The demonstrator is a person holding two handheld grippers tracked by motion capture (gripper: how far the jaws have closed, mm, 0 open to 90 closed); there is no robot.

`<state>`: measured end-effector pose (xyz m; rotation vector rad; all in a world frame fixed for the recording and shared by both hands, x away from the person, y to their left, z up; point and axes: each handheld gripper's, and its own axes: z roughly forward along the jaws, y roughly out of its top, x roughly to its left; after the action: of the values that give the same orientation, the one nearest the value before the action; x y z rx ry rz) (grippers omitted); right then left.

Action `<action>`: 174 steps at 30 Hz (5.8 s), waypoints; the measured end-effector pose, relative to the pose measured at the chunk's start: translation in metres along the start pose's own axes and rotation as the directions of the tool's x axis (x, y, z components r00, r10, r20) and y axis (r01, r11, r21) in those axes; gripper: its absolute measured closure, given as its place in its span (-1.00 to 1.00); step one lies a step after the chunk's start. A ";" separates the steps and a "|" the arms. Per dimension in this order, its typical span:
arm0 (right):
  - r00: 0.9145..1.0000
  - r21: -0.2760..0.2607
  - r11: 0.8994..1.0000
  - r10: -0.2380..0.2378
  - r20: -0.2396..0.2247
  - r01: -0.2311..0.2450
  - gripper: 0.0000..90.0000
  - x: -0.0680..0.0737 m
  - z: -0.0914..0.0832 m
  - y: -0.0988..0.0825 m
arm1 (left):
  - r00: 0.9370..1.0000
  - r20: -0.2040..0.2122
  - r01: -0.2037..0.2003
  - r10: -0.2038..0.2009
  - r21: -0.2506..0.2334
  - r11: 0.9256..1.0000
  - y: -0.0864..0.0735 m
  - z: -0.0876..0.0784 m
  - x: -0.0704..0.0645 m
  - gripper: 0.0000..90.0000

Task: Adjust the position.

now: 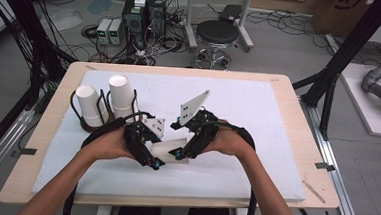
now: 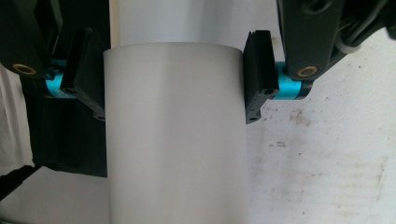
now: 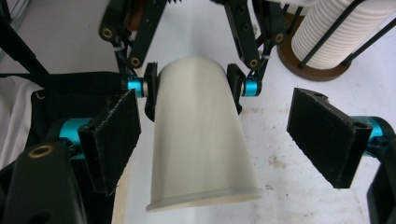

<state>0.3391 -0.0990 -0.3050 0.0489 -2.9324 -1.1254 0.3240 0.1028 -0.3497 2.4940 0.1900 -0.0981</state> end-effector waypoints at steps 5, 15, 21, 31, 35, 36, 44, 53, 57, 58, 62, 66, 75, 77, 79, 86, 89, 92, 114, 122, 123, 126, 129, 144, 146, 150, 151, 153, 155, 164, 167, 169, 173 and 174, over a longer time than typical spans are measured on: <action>1.000 -0.024 1.000 0.000 0.005 0.000 -0.60 0.000 -0.004 -0.001 | 1.000 0.001 0.002 -0.002 -0.060 0.998 -0.011 -0.002 0.002 -0.22; 1.000 -0.040 0.999 0.012 0.018 -0.011 -0.60 0.000 -0.009 -0.005 | 1.000 0.004 0.031 -0.031 -0.142 0.989 -0.025 -0.004 0.001 -0.22; 1.000 -0.047 0.999 0.018 0.020 -0.017 -0.60 0.000 -0.012 -0.008 | 0.999 0.001 0.038 -0.039 -0.190 0.981 -0.036 -0.009 0.000 -0.22; 1.000 -0.063 0.998 0.025 0.020 -0.023 -0.60 0.000 -0.014 -0.013 | 0.999 0.005 0.053 -0.054 -0.294 0.954 -0.053 -0.014 -0.002 -0.22; 0.999 -0.067 0.997 0.031 0.018 -0.030 -0.60 0.001 -0.013 -0.017 | 0.998 0.009 0.062 -0.063 -0.343 0.937 -0.058 -0.014 -0.002 -0.22; 0.999 -0.069 0.997 0.028 0.017 -0.027 -0.60 0.000 -0.013 -0.018 | 0.998 0.012 0.066 -0.066 -0.349 0.935 -0.060 -0.015 -0.001 -0.22; 0.999 -0.075 0.997 0.037 0.018 -0.035 -0.60 0.000 -0.015 -0.022 | 0.997 0.009 0.072 -0.074 -0.384 0.921 -0.068 -0.019 -0.002 -0.22; 0.999 -0.073 0.996 0.048 0.021 -0.047 -0.60 0.000 -0.013 -0.027 | 0.997 -0.006 0.062 -0.072 -0.460 0.886 -0.070 -0.030 -0.003 -0.22; 0.998 -0.078 0.996 0.054 0.021 -0.052 -0.60 0.000 -0.011 -0.030 | 0.997 -0.010 0.058 -0.072 -0.491 0.869 -0.070 -0.034 -0.002 -0.22; 0.998 -0.080 0.995 0.058 0.017 -0.056 -0.60 0.000 -0.010 -0.031 | 0.998 -0.010 0.055 -0.069 -0.497 0.866 -0.070 -0.034 -0.002 -0.22; 0.998 -0.079 0.995 0.055 0.012 -0.054 -0.60 0.000 -0.007 -0.033 | 0.998 -0.011 0.051 -0.066 -0.507 0.861 -0.070 -0.034 -0.003 -0.22; 0.998 -0.077 0.995 0.062 0.012 -0.061 -0.60 -0.001 -0.005 -0.033 | 0.998 -0.012 0.051 -0.066 -0.510 0.859 -0.070 -0.034 -0.003 -0.22; 0.998 -0.081 0.995 0.055 0.002 -0.055 -0.60 0.000 -0.004 -0.031 | 0.998 -0.014 0.043 -0.058 -0.491 0.870 -0.067 -0.029 -0.004 -0.22; 0.999 -0.085 0.995 0.052 0.001 -0.051 -0.60 0.000 -0.003 -0.030 | 0.998 -0.013 0.041 -0.055 -0.488 0.872 -0.065 -0.027 -0.004 -0.22; 0.999 -0.087 0.995 0.049 -0.001 -0.049 -0.60 -0.001 -0.003 -0.029 | 0.999 -0.011 0.036 -0.048 -0.485 0.874 -0.063 -0.025 -0.005 -0.22; 0.999 -0.090 0.995 0.044 -0.009 -0.045 -0.60 0.000 -0.001 -0.026 | 0.999 -0.006 0.033 -0.040 -0.481 0.876 -0.058 -0.020 -0.004 -0.22; 0.999 -0.090 0.995 0.044 -0.010 -0.045 -0.60 0.000 -0.001 -0.026 | 0.999 -0.006 0.030 -0.038 -0.489 0.872 -0.057 -0.019 -0.004 -0.22; 0.999 -0.090 0.995 0.041 -0.007 -0.041 -0.60 0.000 -0.001 -0.026 | 0.999 -0.001 0.029 -0.034 -0.496 0.868 -0.055 -0.018 -0.005 -0.22; 0.998 -0.182 0.981 0.061 -0.011 -0.062 -0.60 0.003 0.001 -0.033 | 0.999 0.003 0.035 -0.041 -0.585 0.810 -0.057 -0.011 -0.007 -0.22; 0.996 -0.250 0.964 0.083 -0.032 -0.088 -0.60 0.004 0.007 -0.039 | 0.999 0.013 0.044 -0.047 -0.632 0.774 -0.061 -0.004 -0.007 -0.22; 0.996 -0.259 0.962 0.083 -0.032 -0.089 -0.60 0.004 0.007 -0.040 | 0.999 0.012 0.045 -0.048 -0.633 0.773 -0.062 -0.004 -0.007 -0.22; 0.996 -0.278 0.956 0.087 -0.037 -0.094 -0.60 0.004 0.009 -0.041 | 0.999 0.015 0.047 -0.048 -0.639 0.768 -0.062 -0.001 -0.008 -0.22; 0.995 -0.307 0.946 0.093 -0.039 -0.100 -0.60 0.004 0.009 -0.044 | 0.999 0.014 0.047 -0.050 -0.650 0.758 -0.063 0.000 -0.008 -0.22; 0.990 -0.407 0.903 0.115 -0.075 -0.136 -0.60 0.005 0.013 -0.050 | 0.999 0.027 0.050 -0.043 -0.675 0.736 -0.062 0.009 -0.010 -0.22; 0.990 -0.414 0.900 0.118 -0.076 -0.139 -0.60 0.005 0.015 -0.051 | 0.999 0.023 0.044 -0.038 -0.675 0.736 -0.061 0.009 -0.009 -0.22; 0.989 -0.436 0.888 0.112 -0.101 -0.145 -0.60 0.004 0.016 -0.050 | 0.999 0.026 0.041 -0.032 -0.682 0.730 -0.060 0.010 -0.010 -0.22; 0.989 -0.438 0.887 0.112 -0.099 -0.145 -0.60 0.004 0.016 -0.050 | 0.999 0.026 0.041 -0.032 -0.684 0.728 -0.060 0.010 -0.010 -0.22; 0.988 -0.439 0.886 0.112 -0.109 -0.149 -0.60 0.004 0.017 -0.050 | 0.999 0.027 0.040 -0.030 -0.683 0.729 -0.060 0.010 -0.010 -0.22; 0.987 -0.444 0.883 0.113 -0.117 -0.153 -0.60 0.004 0.018 -0.050 | 0.999 0.026 0.036 -0.025 -0.680 0.733 -0.059 0.011 -0.010 -0.22; 0.984 -0.469 0.870 0.094 -0.152 -0.156 -0.38 0.002 0.019 -0.050 | 1.000 0.025 0.031 -0.019 -0.679 0.734 -0.059 0.012 -0.011 -0.22; 0.984 -0.475 0.866 0.094 -0.150 -0.155 -0.36 0.001 0.019 -0.050 | 1.000 0.025 0.030 -0.018 -0.680 0.732 -0.059 0.011 -0.010 -0.22; 0.983 -0.470 0.868 0.096 -0.155 -0.159 -0.34 0.001 0.019 -0.050 | 0.999 0.027 0.033 -0.020 -0.680 0.732 -0.059 0.011 -0.010 -0.22; 0.983 -0.471 0.868 0.095 -0.156 -0.158 -0.33 0.002 0.019 -0.050 | 1.000 0.024 0.031 -0.020 -0.679 0.734 -0.059 0.012 -0.011 -0.22; 0.984 -0.469 0.869 0.094 -0.155 -0.156 -0.33 0.002 0.019 -0.050 | 1.000 0.018 0.025 -0.017 -0.678 0.735 -0.059 0.012 -0.011 -0.22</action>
<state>0.3387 -0.1239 -0.3527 -0.0678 -2.4216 -1.7154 0.3034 0.1414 -0.3925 1.7495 0.2050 -0.0386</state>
